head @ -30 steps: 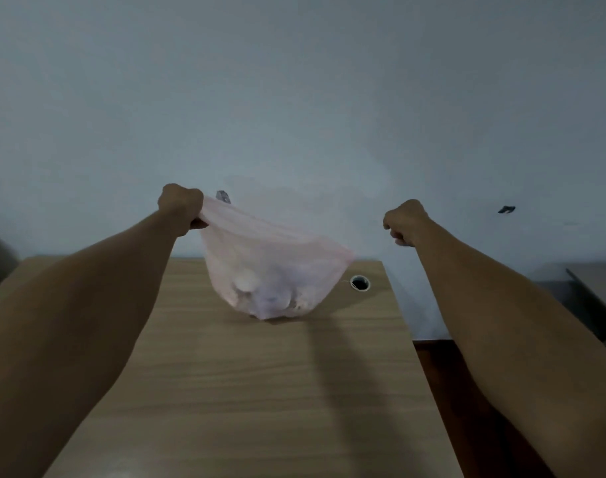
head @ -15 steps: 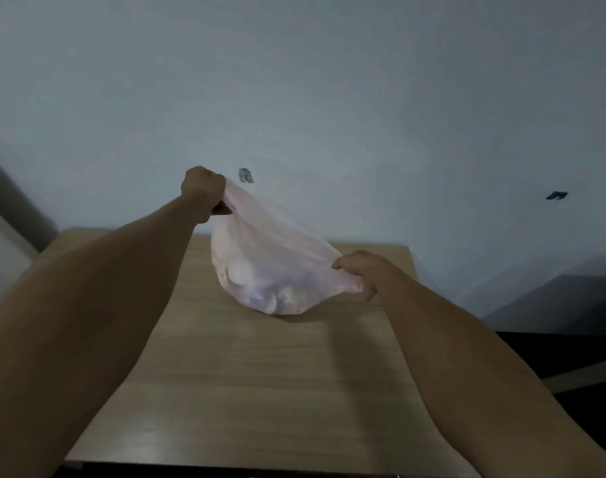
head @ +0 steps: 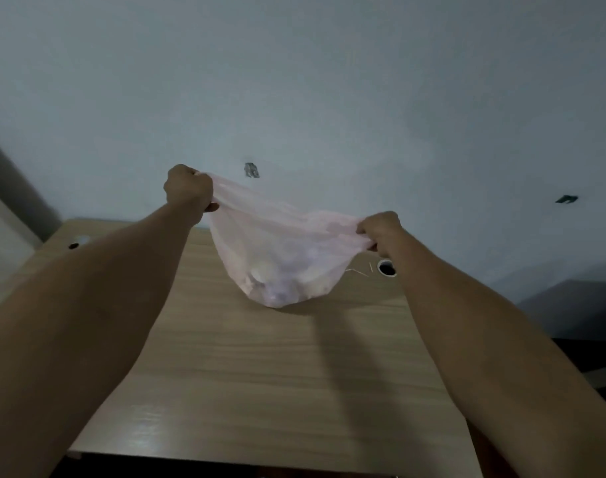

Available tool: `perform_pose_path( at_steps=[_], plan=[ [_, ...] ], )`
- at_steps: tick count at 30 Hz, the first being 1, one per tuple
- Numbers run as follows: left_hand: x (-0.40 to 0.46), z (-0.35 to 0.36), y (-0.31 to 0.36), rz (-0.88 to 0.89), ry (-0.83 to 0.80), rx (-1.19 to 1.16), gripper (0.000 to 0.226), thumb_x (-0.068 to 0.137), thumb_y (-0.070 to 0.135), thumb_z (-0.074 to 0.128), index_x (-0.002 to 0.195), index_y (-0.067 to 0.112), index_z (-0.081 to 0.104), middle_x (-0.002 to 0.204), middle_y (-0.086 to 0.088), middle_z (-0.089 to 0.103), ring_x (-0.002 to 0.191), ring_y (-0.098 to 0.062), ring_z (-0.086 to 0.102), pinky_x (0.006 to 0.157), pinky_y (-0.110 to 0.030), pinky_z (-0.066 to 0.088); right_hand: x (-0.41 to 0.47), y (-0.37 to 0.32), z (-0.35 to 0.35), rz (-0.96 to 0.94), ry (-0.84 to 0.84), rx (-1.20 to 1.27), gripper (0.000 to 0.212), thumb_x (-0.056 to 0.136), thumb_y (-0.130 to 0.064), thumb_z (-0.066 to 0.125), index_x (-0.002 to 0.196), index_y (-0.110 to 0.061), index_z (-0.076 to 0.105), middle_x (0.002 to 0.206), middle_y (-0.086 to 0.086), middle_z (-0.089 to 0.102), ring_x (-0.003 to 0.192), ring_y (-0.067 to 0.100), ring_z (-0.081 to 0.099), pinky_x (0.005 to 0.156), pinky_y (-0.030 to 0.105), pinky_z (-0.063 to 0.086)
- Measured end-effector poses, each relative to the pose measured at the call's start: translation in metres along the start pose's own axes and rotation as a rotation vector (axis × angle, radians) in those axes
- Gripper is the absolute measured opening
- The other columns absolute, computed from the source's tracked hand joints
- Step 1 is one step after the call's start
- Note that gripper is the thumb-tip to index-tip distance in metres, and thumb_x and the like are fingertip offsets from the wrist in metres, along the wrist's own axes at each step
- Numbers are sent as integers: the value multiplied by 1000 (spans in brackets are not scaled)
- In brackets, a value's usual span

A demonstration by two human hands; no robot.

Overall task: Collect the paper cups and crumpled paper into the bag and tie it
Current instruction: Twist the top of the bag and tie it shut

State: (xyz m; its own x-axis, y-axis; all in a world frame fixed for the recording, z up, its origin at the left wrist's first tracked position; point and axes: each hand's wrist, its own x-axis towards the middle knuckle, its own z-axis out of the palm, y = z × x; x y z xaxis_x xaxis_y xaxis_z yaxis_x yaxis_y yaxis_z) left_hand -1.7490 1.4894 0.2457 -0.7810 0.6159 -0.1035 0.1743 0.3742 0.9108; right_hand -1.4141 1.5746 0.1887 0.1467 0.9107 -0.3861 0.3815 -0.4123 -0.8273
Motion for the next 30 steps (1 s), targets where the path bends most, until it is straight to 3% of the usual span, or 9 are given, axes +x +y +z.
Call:
perform_pose_path(
  at_steps=[4, 8, 12, 14, 17, 19, 22, 27, 30],
  plan=[
    [4, -9, 3, -90, 74, -66, 22, 91, 8, 54, 109, 1, 64, 113, -17, 67, 61, -36, 71, 48, -39, 61, 2, -30, -22, 0, -66, -36, 30, 81, 14, 56, 108, 8, 68, 98, 22, 63, 76, 32, 63, 64, 33, 52],
    [12, -15, -6, -127, 28, -14, 19, 91, 2, 60, 109, -3, 65, 110, -22, 69, 64, -34, 69, 27, -27, 45, 10, -41, -42, -137, 335, -330, 19, 82, 8, 61, 100, 2, 68, 109, 22, 68, 90, 32, 67, 77, 43, 59],
    [5, -18, -12, -188, 40, 6, 5, 86, -9, 63, 86, -4, 61, 99, -24, 67, 53, -29, 62, 28, -35, 49, 2, -48, -53, 2, 198, -161, 20, 87, 12, 61, 77, -4, 55, 93, 18, 63, 69, 28, 60, 35, 28, 50],
    [2, -22, -13, -209, 42, 5, 17, 85, -15, 61, 76, -2, 55, 95, -22, 62, 49, -29, 59, 27, -38, 49, -2, -47, -62, 116, 39, -43, 23, 95, 9, 54, 77, -4, 50, 79, 12, 54, 60, 19, 50, 33, 19, 45],
    [6, -22, -14, -190, 23, 5, 15, 86, -15, 61, 84, -1, 56, 96, -23, 62, 34, -22, 56, 28, -33, 48, -3, -47, -68, 92, 153, 25, 22, 90, 12, 56, 76, -3, 50, 80, 13, 55, 58, 21, 49, 33, 21, 45],
    [4, -18, -12, -188, -23, -44, 16, 88, -15, 58, 91, 1, 56, 98, -23, 60, 41, -20, 57, 30, -31, 49, -3, -48, -65, -47, 307, -8, 18, 86, 14, 59, 84, -2, 52, 88, 17, 58, 58, 24, 56, 37, 27, 47],
    [-1, -14, -6, -276, -165, -235, 17, 95, -16, 46, 98, -1, 52, 89, -19, 58, 56, -18, 58, 34, -33, 53, -5, -47, -63, -28, 214, 206, 18, 92, 15, 52, 107, 4, 55, 97, 23, 61, 54, 22, 59, 39, 31, 53],
    [4, -21, -10, -318, -336, -444, 21, 100, -15, 35, 109, -3, 49, 93, -18, 57, 74, -18, 63, 64, -36, 64, -7, -38, -84, -32, 67, 437, 16, 94, 14, 54, 107, 13, 63, 98, 28, 64, 69, 26, 69, 63, 33, 64],
    [1, -21, -11, -233, -435, -401, 11, 99, -9, 46, 94, -1, 52, 98, -16, 57, 83, -18, 64, 93, -30, 56, -4, -24, -87, -226, 46, 128, 35, 88, 4, 64, 123, 6, 61, 104, 15, 63, 87, 21, 65, 89, 37, 58]
  ],
)
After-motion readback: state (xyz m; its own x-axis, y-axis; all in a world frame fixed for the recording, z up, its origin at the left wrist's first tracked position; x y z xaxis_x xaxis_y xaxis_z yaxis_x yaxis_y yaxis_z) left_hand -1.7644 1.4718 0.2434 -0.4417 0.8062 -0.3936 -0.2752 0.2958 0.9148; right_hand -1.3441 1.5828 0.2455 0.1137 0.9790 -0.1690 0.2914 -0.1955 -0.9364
